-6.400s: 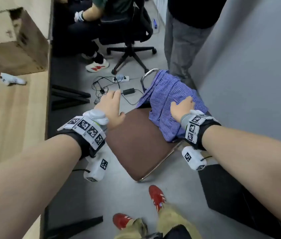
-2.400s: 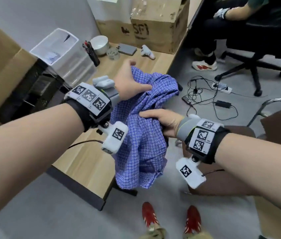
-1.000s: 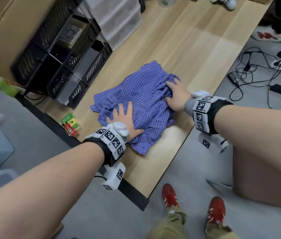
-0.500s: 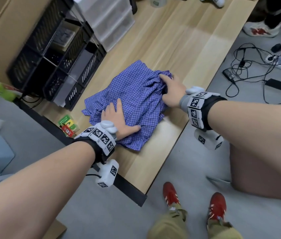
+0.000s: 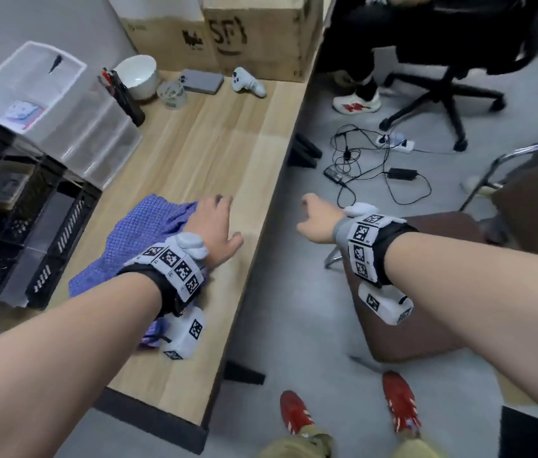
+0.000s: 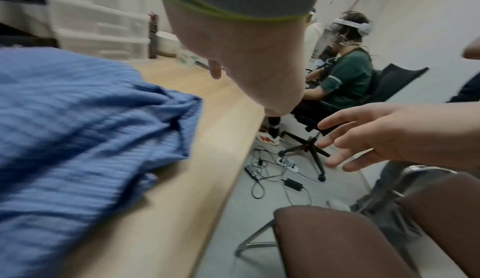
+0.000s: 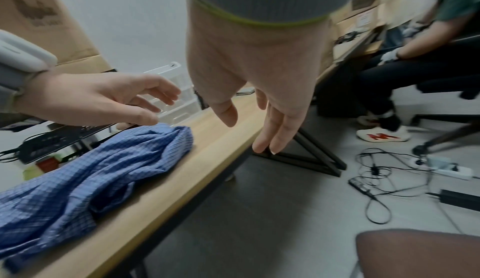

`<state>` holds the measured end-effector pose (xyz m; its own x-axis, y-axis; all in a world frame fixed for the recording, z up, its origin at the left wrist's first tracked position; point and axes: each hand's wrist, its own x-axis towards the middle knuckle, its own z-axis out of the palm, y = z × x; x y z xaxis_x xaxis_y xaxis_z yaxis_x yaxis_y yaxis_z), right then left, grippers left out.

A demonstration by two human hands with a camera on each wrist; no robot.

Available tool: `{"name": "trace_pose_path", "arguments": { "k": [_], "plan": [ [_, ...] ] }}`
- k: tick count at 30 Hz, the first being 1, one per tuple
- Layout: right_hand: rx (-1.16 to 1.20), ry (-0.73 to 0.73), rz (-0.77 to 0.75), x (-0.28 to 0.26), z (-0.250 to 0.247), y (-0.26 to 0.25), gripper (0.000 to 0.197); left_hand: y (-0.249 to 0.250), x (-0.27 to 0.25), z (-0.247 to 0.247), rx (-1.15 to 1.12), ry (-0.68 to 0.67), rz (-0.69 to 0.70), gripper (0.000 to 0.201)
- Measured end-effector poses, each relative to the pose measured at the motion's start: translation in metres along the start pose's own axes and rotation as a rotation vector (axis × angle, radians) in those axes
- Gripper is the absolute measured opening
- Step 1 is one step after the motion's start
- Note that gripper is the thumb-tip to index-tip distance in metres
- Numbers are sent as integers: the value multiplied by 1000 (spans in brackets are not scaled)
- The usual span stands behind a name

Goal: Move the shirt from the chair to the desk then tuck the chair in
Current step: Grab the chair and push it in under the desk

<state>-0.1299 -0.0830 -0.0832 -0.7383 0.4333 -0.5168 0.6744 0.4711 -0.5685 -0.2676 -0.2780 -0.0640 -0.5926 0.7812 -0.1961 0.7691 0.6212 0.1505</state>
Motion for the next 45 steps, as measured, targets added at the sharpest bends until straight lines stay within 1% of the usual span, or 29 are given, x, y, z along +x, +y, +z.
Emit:
{"name": "trace_pose_path", "arguments": {
  "k": [3,5,7,9,12,14,16,18,19,21,24,26,29,31,32,36,38,40,41,43,44,45],
  "plan": [
    [62,39,90,-17,-45,69,66,80,26,10,5,-50,77,73],
    [94,61,138,-32,-76,116,63,136,38,17,17,-109,128,74],
    [100,78,175,-42,-93,141,60,167,45,22,48,-187,167,74],
    [105,123,227,-61,-128,184,60,220,59,26,48,-248,214,72],
    [66,244,344,-88,-188,259,51,312,82,28,39,-312,294,69],
    [50,349,398,-98,-214,290,46,349,92,32,-1,-308,308,67],
    [23,443,475,-114,-247,332,52,401,101,41,-30,-307,321,66],
    [-25,494,570,-127,-272,371,57,446,106,49,-70,-331,362,65],
    [-46,501,615,-131,-282,390,58,466,109,54,-83,-342,383,65],
    [-39,458,684,-136,-292,413,60,490,110,60,-82,-362,411,63],
    [99,321,722,-137,-299,450,62,529,114,72,-73,-391,448,64],
    [202,281,678,-133,-302,463,63,553,113,78,-34,-397,573,66],
    [329,304,632,-125,-310,475,73,601,106,90,147,-376,863,65],
    [424,294,622,-120,-316,479,70,634,103,106,252,-362,1020,70],
    [449,276,619,-118,-318,482,68,650,102,113,298,-364,1060,74],
    [430,180,582,-110,-324,483,55,687,101,141,492,-360,1142,87],
    [387,117,563,-102,-325,487,40,697,101,154,544,-382,1153,89],
    [346,87,573,-96,-323,490,27,701,101,165,580,-373,1141,87],
    [342,89,581,-93,-323,491,24,702,101,172,574,-350,1141,82],
    [311,87,578,-86,-321,497,25,706,102,183,577,-346,1147,71],
    [288,72,576,-83,-318,498,29,706,103,185,581,-339,1147,66],
    [258,53,573,-78,-314,499,35,707,103,189,597,-353,1136,65]
  ]
}}
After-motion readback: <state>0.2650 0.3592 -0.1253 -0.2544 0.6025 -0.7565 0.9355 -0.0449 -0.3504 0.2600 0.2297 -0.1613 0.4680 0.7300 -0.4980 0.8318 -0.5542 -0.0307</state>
